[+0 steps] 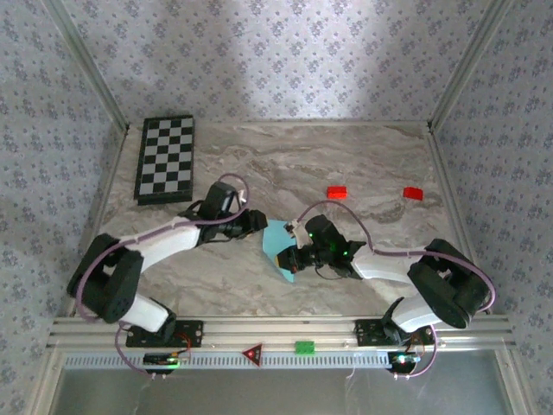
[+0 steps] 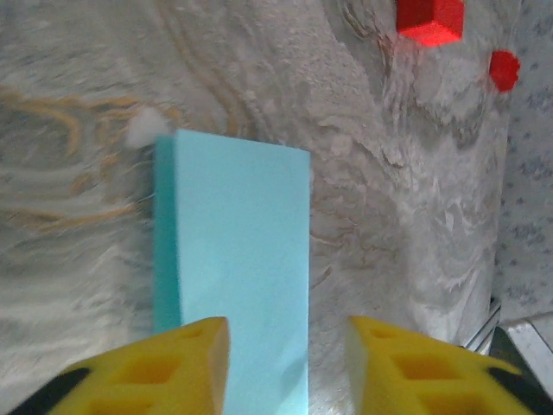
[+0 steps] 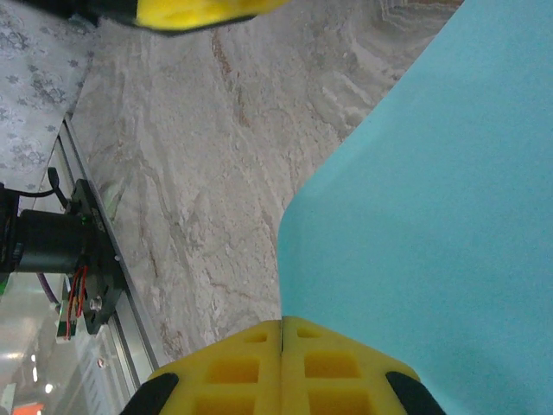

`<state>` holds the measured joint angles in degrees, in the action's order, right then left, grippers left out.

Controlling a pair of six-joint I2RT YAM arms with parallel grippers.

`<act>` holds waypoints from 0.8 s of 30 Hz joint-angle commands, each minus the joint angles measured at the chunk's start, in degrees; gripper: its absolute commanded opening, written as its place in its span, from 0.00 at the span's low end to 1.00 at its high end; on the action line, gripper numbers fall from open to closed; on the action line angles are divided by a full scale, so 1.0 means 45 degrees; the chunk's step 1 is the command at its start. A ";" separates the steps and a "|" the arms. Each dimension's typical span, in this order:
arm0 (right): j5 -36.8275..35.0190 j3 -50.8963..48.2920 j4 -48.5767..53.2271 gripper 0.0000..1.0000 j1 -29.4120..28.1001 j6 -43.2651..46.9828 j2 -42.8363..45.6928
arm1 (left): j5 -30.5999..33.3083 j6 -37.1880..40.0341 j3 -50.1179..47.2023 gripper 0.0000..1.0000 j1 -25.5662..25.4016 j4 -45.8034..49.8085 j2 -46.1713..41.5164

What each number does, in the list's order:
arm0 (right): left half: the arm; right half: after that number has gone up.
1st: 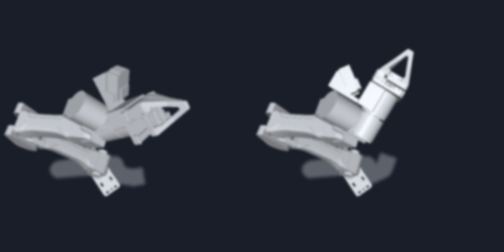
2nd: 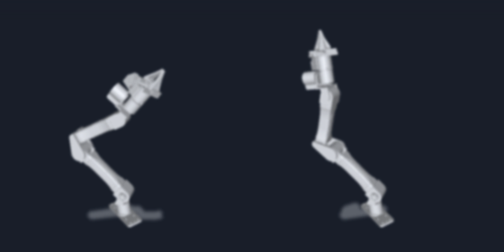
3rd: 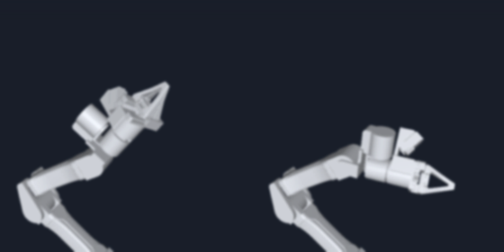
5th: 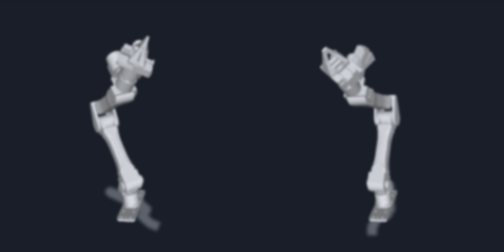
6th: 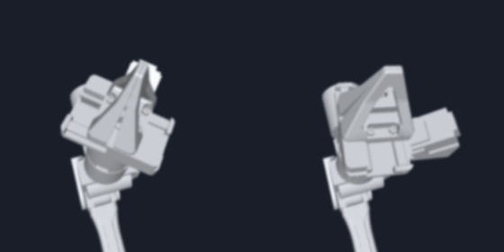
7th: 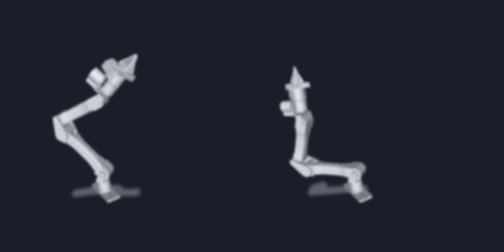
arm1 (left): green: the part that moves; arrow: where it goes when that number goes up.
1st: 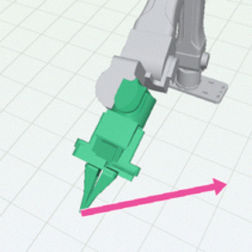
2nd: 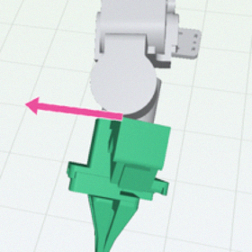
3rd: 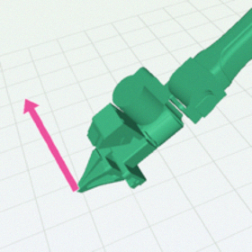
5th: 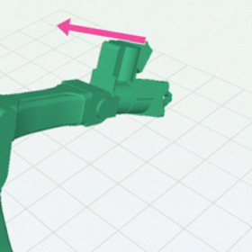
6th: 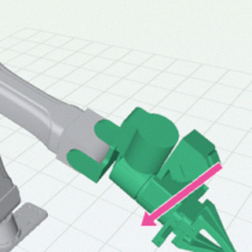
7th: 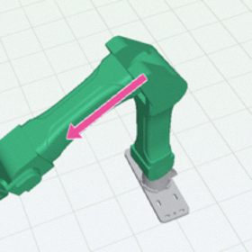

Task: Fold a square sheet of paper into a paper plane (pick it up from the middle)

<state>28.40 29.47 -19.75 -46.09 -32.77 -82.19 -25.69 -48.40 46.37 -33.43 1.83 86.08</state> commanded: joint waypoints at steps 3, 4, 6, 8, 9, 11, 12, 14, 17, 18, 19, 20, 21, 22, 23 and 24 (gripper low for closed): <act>0.0285 -0.0155 -0.0120 0.00 0.0155 -0.0218 -0.0114 | 0.0070 0.0881 0.2649 0.26 -0.0466 0.2032 0.2091; 0.0283 -0.0126 -0.0049 0.00 0.0193 -0.0193 -0.0104 | 0.0177 0.1045 0.3044 0.24 -0.0551 0.2382 0.2489; 0.0275 -0.0125 0.0066 0.00 0.0240 -0.0166 -0.0106 | 0.0265 0.1407 0.3884 0.21 -0.0797 0.3007 0.3314; 0.0304 -0.0143 0.0067 0.00 0.0241 -0.0151 -0.0122 | 0.0249 0.1703 0.4479 0.19 -0.1020 0.3377 0.3984; 0.0280 -0.0162 0.0072 0.00 0.0236 -0.0158 -0.0141 | 0.0343 0.1839 0.4756 0.17 -0.1111 0.3612 0.4316; 0.0290 -0.0163 0.0089 0.00 0.0251 -0.0122 -0.0220 | 0.0527 0.1994 0.5162 0.15 -0.1202 0.3939 0.4835; 0.0318 -0.0130 0.0109 0.00 0.0261 -0.0124 -0.0296 | 0.0564 0.2045 0.5286 0.14 -0.1230 0.3994 0.5041; 0.0229 0.0049 0.0404 0.00 0.0208 -0.0004 -0.0461 | 0.0628 0.1990 0.5449 0.13 -0.1223 0.3940 0.5333; 0.0280 0.0283 0.0814 0.00 0.0110 0.0232 -0.0688 | 0.0741 0.2119 0.5805 0.13 -0.1218 0.4108 0.5740; 0.0292 0.0296 0.0825 0.00 0.0105 0.0223 -0.0724 | 0.0797 0.2246 0.5913 0.11 -0.1211 0.4314 0.5900; 0.0307 0.0324 0.0834 0.00 0.0104 0.0259 -0.0743 | 0.0905 0.2260 0.5928 0.10 -0.1238 0.4404 0.6016; 0.0307 0.0341 0.0870 0.00 0.0124 0.0252 -0.0760 | 0.0998 0.2238 0.5838 0.09 -0.1218 0.4401 0.6092; 0.0322 0.0345 0.0891 0.00 0.0141 0.0268 -0.0761 | 0.1055 0.2157 0.5719 0.08 -0.1217 0.4296 0.6144; 0.0325 0.0336 0.0887 0.00 0.0146 0.0270 -0.0794 | 0.1025 0.2078 0.5611 0.08 -0.1234 0.4184 0.6199; 0.0324 0.0325 0.0911 0.00 0.0179 0.0290 -0.0785 | 0.0934 0.2011 0.5476 0.07 -0.1243 0.3980 0.6236; 0.0319 0.0325 0.0964 0.00 0.0248 0.0309 -0.0790 | 0.0887 0.1979 0.5373 0.06 -0.1244 0.3867 0.6270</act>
<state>28.84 29.41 -17.32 -45.28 -32.53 -85.34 -22.04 -39.90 71.09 -39.00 18.65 113.08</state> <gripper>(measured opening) 0.064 0.072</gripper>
